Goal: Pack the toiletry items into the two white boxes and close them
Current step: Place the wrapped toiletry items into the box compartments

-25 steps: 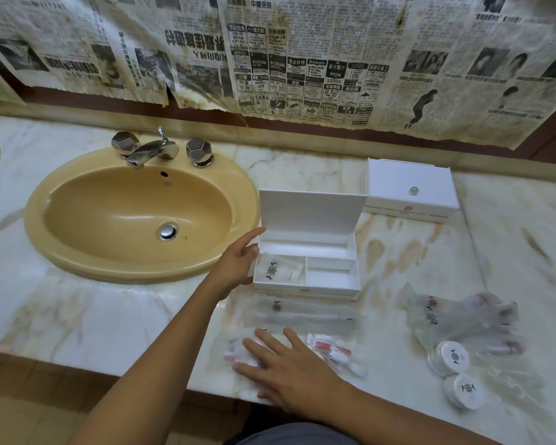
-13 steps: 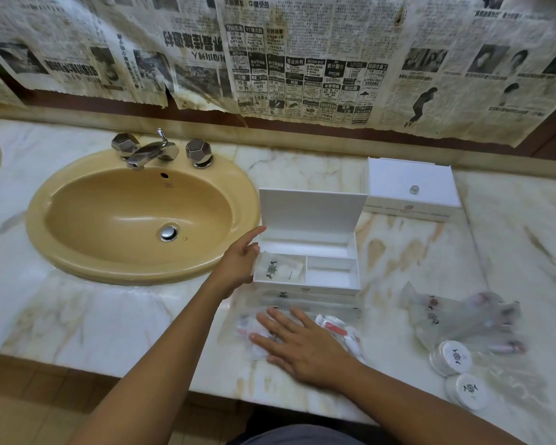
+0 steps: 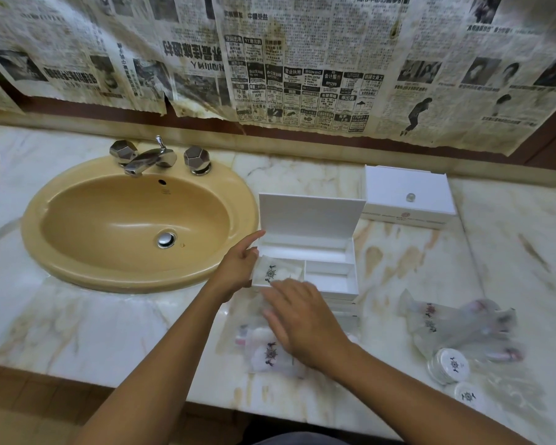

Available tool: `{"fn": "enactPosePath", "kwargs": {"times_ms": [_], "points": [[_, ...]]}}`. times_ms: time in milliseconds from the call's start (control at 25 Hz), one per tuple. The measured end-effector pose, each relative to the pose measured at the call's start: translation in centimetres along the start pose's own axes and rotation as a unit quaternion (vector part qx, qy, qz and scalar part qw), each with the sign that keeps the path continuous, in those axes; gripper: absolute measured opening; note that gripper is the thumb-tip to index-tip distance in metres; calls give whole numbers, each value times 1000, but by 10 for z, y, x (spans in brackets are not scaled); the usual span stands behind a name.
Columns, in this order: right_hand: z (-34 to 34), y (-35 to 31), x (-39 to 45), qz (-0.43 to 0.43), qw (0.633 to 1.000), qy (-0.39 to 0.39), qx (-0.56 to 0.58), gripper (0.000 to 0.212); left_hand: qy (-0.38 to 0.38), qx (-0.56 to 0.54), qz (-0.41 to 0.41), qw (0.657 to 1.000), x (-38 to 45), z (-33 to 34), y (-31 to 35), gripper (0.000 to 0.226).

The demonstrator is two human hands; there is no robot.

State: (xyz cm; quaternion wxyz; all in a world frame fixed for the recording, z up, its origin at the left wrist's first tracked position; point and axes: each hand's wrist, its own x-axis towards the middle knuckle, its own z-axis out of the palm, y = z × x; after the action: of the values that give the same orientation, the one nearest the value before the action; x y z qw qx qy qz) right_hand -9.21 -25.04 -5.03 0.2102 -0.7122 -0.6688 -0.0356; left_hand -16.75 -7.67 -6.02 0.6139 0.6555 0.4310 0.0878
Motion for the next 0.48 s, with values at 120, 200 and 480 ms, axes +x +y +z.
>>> {"fn": "enactPosePath", "kwargs": {"times_ms": [120,200,480], "points": [[-3,8,35,71,991,-114,20,54,4,16,3,1000,-2,1,2,44],[7,13,44,92,972,-212,31,62,4,17,2,1000,-3,1,3,45],[18,14,54,129,958,-256,5,84,5,6,1,1000,-2,0,2,45]]}}
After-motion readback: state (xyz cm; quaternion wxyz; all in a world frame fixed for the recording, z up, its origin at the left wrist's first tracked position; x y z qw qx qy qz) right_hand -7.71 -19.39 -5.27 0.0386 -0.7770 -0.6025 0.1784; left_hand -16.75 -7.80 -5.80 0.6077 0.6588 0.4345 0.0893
